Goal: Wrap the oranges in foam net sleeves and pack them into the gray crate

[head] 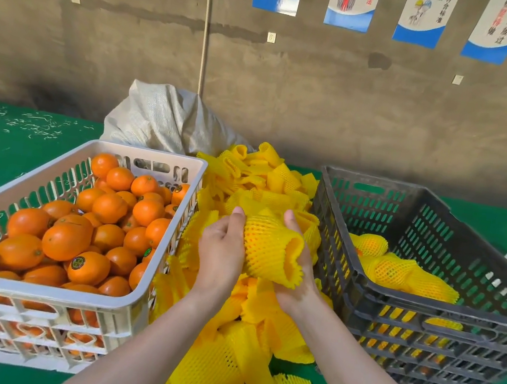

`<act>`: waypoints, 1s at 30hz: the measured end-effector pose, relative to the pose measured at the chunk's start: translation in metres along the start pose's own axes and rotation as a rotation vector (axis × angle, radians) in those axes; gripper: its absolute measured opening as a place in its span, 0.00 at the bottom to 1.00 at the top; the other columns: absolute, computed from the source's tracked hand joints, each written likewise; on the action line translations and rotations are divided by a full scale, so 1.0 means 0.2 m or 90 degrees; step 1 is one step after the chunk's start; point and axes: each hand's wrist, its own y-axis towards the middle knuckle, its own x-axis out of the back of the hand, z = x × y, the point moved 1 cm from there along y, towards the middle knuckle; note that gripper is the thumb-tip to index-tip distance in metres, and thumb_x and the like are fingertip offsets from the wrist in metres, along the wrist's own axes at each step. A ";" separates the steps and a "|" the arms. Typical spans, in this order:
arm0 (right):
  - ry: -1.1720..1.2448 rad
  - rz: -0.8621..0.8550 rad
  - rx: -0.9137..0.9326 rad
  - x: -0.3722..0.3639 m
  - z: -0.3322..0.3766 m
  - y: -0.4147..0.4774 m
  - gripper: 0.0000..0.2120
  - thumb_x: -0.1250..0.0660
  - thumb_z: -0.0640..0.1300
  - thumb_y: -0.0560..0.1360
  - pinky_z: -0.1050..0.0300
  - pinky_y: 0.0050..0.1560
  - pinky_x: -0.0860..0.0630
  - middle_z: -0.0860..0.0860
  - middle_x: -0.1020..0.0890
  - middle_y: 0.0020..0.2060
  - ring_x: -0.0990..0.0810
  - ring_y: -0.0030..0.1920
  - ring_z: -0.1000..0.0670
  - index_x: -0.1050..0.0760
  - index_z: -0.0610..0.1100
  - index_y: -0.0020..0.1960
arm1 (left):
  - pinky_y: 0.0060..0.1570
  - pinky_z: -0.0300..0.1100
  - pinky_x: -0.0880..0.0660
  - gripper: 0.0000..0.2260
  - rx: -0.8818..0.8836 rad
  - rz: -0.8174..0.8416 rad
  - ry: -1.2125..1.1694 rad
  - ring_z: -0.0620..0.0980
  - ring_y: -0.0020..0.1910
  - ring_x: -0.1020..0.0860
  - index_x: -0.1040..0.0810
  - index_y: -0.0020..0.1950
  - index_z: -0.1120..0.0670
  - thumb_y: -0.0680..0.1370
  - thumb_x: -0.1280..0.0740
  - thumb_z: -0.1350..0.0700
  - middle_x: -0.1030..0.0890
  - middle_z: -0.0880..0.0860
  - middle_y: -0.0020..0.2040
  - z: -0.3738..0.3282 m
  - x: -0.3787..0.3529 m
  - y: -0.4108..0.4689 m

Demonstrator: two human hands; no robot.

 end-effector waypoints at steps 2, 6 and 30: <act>0.034 -0.001 0.001 0.00 -0.01 0.00 0.17 0.40 0.56 0.74 0.57 0.35 0.19 0.47 0.15 0.39 0.15 0.38 0.49 0.22 0.44 0.49 | 0.26 0.34 0.43 0.23 -0.163 -0.015 0.139 0.42 0.24 0.35 0.37 0.26 0.47 0.81 0.40 0.52 0.34 0.44 0.21 0.00 0.01 -0.01; 0.086 0.018 0.020 0.02 -0.01 0.01 0.14 0.36 0.54 0.64 0.52 0.43 0.22 0.49 0.15 0.34 0.17 0.36 0.49 0.16 0.47 0.35 | 0.28 0.37 0.44 0.21 -0.240 -0.019 0.197 0.44 0.26 0.38 0.38 0.28 0.47 0.81 0.40 0.54 0.37 0.44 0.25 -0.01 0.00 0.00; -0.337 0.039 0.296 0.12 0.10 0.03 0.25 0.37 0.55 0.70 0.49 0.42 0.32 0.41 0.28 0.34 0.27 0.39 0.42 0.30 0.30 0.38 | 0.37 0.40 0.25 0.27 0.253 0.251 0.106 0.46 0.44 0.23 0.26 0.49 0.51 0.68 0.44 0.29 0.20 0.48 0.45 0.01 -0.01 0.09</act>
